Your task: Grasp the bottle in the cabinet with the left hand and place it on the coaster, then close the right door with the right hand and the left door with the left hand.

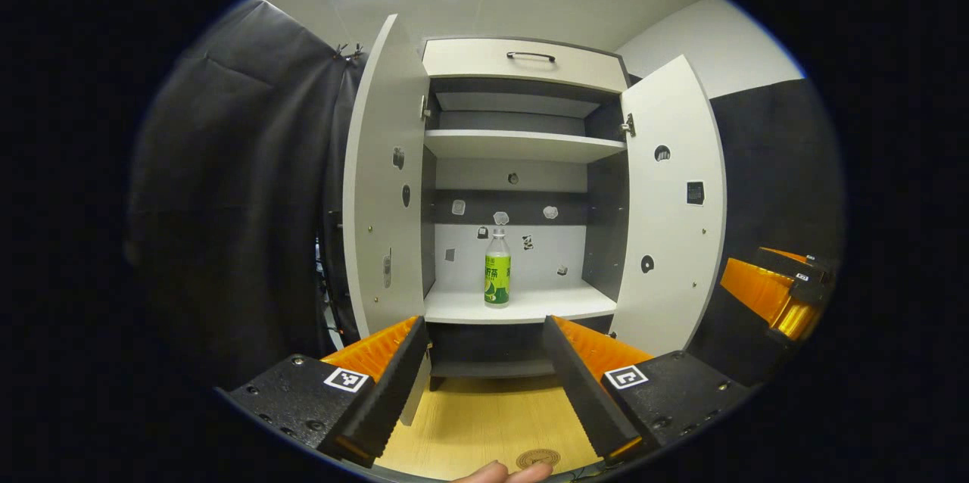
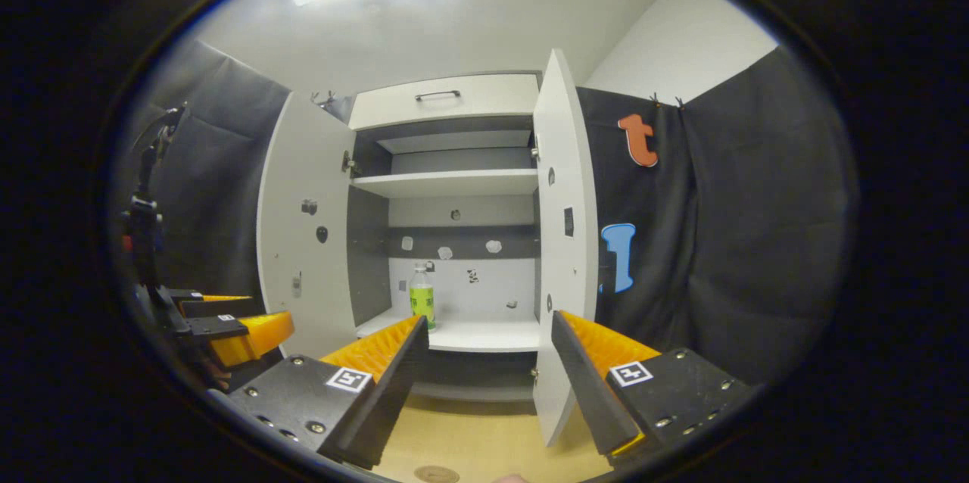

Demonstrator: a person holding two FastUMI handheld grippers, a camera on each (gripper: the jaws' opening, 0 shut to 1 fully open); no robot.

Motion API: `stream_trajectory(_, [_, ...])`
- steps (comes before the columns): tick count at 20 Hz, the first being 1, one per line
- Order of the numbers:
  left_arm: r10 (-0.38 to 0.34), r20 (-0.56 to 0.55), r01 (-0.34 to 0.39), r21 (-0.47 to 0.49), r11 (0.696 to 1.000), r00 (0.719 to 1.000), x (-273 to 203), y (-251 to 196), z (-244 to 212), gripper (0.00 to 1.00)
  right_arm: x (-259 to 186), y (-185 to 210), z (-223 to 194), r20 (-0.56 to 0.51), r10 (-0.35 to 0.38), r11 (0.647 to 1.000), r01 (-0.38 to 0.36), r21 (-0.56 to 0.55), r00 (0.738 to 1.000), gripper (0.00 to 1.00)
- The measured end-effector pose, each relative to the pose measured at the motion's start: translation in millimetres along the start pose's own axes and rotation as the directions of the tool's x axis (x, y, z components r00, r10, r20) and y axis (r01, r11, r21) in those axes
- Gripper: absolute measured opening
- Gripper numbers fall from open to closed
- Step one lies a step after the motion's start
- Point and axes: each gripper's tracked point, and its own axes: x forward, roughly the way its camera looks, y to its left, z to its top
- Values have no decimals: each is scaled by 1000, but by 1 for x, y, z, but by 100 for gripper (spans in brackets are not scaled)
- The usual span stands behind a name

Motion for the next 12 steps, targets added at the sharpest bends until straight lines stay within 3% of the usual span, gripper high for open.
stream_trajectory(9, [-23, -21, 23, 15, 1000, 1000, 69, -1, -15, 97, 35, -8, -12, -19, -49, 999, 48, -24, 999, 98])
stream_trajectory(12, [-52, -20, 51, -27, 998, 998, 97, -12, -15, 98, 47, -15, -11, -15, -69, 997, 69, -27, 997, 99])
